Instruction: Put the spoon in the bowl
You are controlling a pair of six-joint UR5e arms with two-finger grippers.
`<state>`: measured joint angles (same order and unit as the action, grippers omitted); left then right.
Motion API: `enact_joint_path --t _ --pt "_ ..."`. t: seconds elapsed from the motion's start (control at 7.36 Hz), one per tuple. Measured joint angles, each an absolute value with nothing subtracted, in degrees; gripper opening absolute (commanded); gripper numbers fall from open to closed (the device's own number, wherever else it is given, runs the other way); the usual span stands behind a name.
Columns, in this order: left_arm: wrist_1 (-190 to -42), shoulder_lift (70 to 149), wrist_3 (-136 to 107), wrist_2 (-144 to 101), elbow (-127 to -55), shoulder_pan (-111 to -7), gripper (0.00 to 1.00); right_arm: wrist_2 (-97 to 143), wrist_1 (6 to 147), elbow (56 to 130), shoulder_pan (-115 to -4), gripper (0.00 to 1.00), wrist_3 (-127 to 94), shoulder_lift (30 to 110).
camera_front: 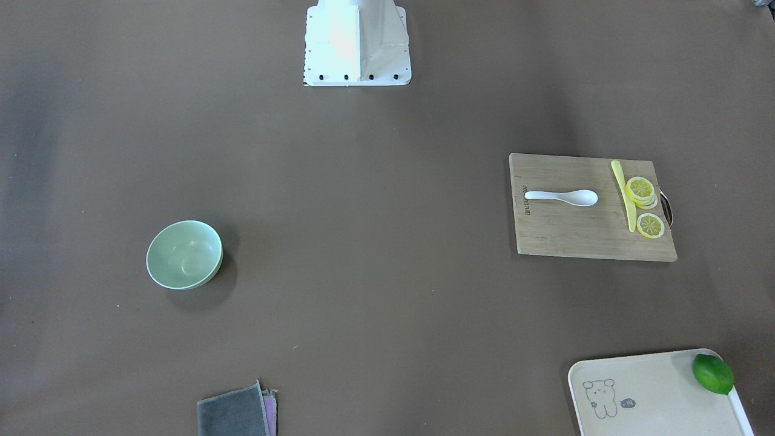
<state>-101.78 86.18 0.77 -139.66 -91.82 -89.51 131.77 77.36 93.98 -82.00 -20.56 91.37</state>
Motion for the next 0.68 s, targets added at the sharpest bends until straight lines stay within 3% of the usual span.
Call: enact_joint_path --t 0.68 --pt "-101.8 83.6 0.5 -140.0 -93.7 -89.3 0.98 132.0 77.2 95.1 -82.0 1.0 -20.7 91.8"
